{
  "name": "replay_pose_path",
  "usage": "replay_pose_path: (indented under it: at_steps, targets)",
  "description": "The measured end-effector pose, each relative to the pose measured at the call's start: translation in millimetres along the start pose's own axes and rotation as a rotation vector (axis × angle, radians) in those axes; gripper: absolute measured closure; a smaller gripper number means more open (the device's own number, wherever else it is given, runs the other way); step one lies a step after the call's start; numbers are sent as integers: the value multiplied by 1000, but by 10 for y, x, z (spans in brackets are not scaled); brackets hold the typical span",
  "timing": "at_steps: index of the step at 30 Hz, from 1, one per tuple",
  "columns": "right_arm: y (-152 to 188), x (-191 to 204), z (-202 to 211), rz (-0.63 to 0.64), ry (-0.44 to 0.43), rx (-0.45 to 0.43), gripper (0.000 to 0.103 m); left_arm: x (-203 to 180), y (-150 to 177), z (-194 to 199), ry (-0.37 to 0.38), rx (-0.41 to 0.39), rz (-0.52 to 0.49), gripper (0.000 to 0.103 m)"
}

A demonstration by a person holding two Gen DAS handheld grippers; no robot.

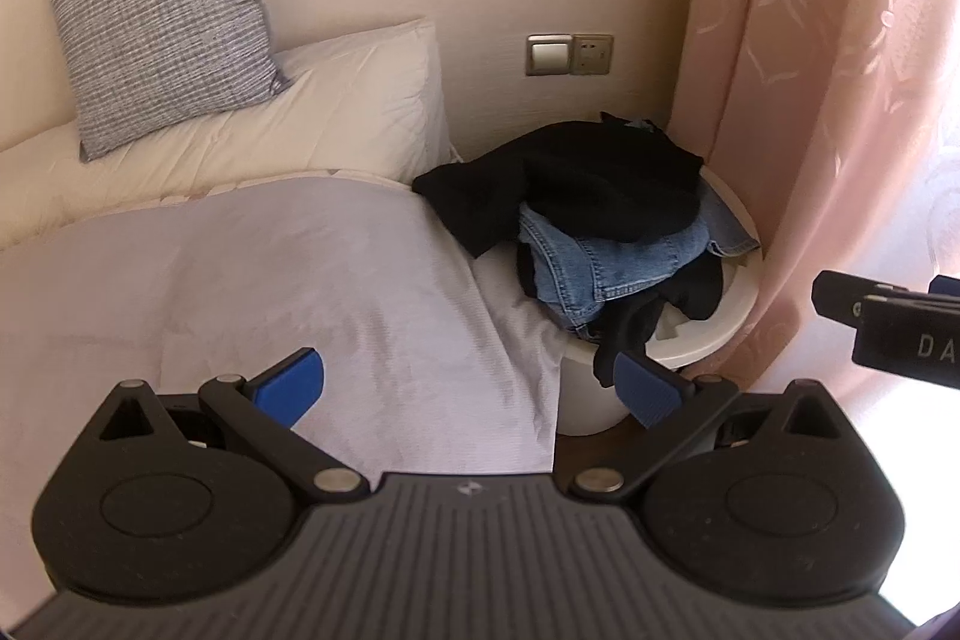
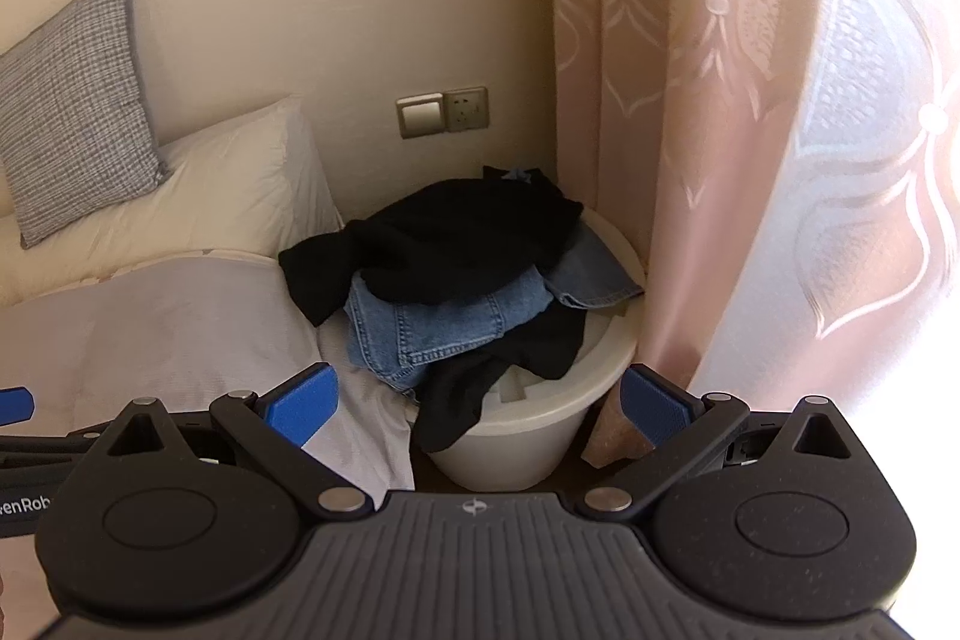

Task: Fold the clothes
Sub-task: 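Move both grippers toward the laundry basket of clothes, then grasp the black knit cardigan in the basket with both grippers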

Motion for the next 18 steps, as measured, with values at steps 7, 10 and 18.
replay_pose_path:
  at_steps: [7,10,18]
  targets:
    - [-29,87,-80,26,-22,9,0,37,15,-67,-7,24,0,1]
    - [-35,61,-129,21,-30,15,0,1,1,-100,-14,30,-7,1]
    - [-105,-79,-352,6,-47,39,0,-143,-139,-293,-27,43,-13,1]
Point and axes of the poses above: each gripper's, at about its wrist camera, not at the fingertips, and z roughly against the way its jaws point, x to its left, y to its underside, the point moved 4 cm from there along -z, roughly the way its jaws point, and after that the axes turned 7 degrees about -y, right-handed, at the moved point
